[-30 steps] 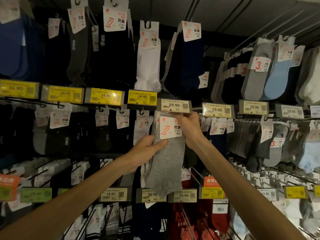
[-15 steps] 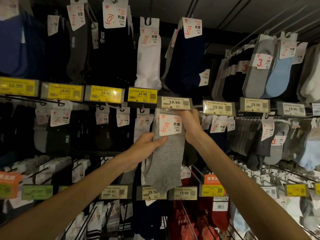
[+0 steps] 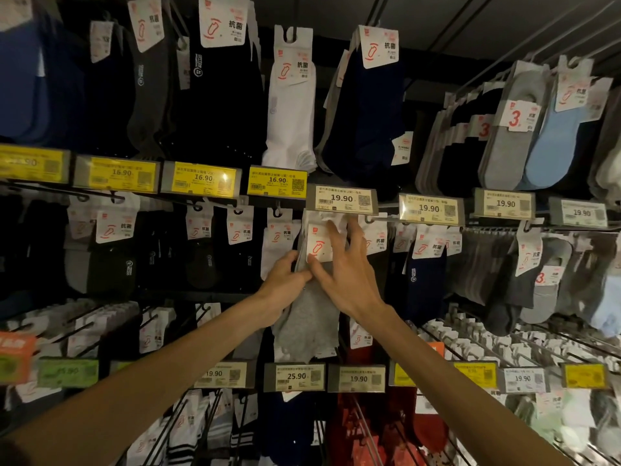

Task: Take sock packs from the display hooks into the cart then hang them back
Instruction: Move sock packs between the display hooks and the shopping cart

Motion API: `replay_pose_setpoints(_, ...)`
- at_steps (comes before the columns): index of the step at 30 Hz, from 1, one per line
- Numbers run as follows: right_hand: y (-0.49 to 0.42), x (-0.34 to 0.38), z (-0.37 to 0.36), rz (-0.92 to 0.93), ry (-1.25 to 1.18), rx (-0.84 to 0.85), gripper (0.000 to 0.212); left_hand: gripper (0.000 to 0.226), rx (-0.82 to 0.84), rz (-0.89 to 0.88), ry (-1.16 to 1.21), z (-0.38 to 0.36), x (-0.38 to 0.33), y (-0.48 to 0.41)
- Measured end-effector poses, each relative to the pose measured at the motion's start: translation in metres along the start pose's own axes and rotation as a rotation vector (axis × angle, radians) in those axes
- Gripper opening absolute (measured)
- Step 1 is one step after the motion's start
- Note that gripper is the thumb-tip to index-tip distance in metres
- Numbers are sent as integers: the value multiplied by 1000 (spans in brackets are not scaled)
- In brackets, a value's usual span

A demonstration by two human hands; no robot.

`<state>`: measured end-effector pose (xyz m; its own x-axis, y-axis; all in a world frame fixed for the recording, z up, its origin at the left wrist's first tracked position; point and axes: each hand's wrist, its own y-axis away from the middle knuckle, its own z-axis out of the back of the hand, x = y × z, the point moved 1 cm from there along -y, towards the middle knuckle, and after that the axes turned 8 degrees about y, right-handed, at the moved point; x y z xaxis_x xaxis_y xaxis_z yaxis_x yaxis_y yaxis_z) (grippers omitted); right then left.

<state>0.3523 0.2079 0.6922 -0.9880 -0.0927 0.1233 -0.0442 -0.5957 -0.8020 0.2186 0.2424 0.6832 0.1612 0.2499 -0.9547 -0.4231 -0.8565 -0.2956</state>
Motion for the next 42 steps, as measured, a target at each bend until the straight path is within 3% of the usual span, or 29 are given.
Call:
replay_pose_setpoints(3, -10, -3, -7, -29, 32, 58, 72, 25, -15, 18, -53, 0, 10, -18)
replay_pose_setpoints(7, -29, -8, -24, -40, 98, 53, 75, 38, -59, 57, -167, 5, 19, -44)
replay_pose_setpoints(13, -53, -22, -60, -102, 127, 149, 76, 50, -57, -49, -485, 4, 11, -66)
replay_pose_setpoints(16, -60, -30, -76, -95, 164, 245, 86, 64, -35, -88, -634, 4, 8, -82)
replay_pose_setpoints(21, -68, -42, -93, -100, 282, 382, 95, 83, 167, -150, -1005, 4, 13, -106)
replay_pose_setpoints(29, -102, -56, -106, -51, 439, 654, 101, 77, 87, -24, -1372, 1, 20, -154)
replay_pose_setpoints(42, -135, -80, -122, 9, 407, 818, 108, 89, 63, 63, -1441, -1, 34, -202)
